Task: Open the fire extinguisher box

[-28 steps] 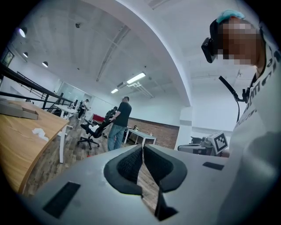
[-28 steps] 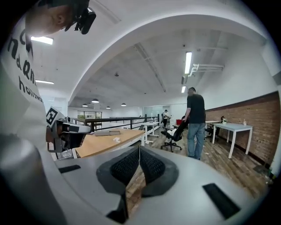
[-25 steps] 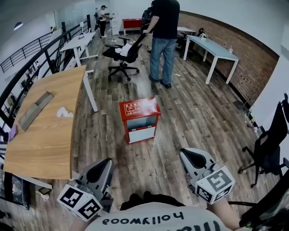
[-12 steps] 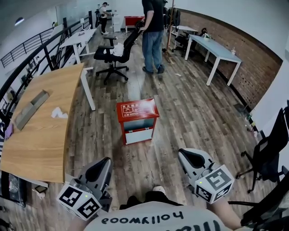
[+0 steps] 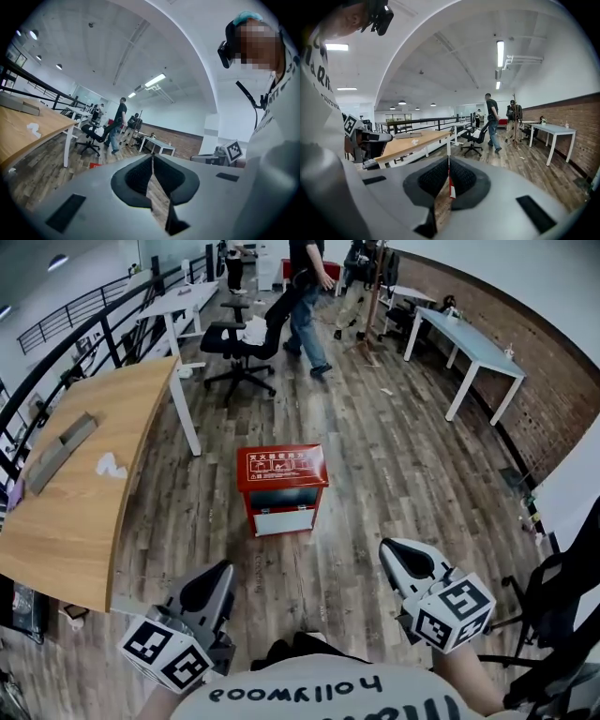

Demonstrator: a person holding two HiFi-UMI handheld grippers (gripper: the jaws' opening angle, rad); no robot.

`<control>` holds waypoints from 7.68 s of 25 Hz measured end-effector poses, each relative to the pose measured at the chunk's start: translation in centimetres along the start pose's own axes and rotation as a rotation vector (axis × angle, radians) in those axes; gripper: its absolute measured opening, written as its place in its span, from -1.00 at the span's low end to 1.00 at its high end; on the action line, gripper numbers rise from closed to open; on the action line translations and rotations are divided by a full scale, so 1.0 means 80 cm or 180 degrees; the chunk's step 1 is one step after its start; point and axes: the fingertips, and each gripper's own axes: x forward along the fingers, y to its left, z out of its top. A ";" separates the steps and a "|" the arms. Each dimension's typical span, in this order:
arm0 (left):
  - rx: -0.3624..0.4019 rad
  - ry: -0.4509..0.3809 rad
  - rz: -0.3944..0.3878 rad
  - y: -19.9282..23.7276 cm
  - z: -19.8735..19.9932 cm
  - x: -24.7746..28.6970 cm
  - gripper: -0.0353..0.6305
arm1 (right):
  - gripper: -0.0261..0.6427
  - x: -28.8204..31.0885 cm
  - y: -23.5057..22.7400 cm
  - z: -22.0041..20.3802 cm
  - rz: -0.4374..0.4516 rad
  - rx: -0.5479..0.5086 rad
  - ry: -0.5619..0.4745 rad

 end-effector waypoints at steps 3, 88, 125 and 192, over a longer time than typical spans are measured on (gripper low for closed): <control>0.0001 0.0018 0.0071 -0.006 -0.004 0.022 -0.85 | -0.89 0.008 -0.024 -0.004 0.0113 0.0046 0.0016; -0.0384 0.0156 0.0639 0.215 0.017 0.366 -0.85 | -0.89 0.337 -0.286 0.039 0.0528 -0.0071 0.0549; -0.1502 0.1300 0.0330 0.354 -0.184 0.416 -0.49 | -0.89 0.490 -0.260 0.000 0.0761 0.0349 0.0649; -0.4500 -0.0623 0.0275 0.546 -0.206 0.563 -0.66 | -0.89 0.536 -0.334 -0.045 0.0669 0.0617 0.0953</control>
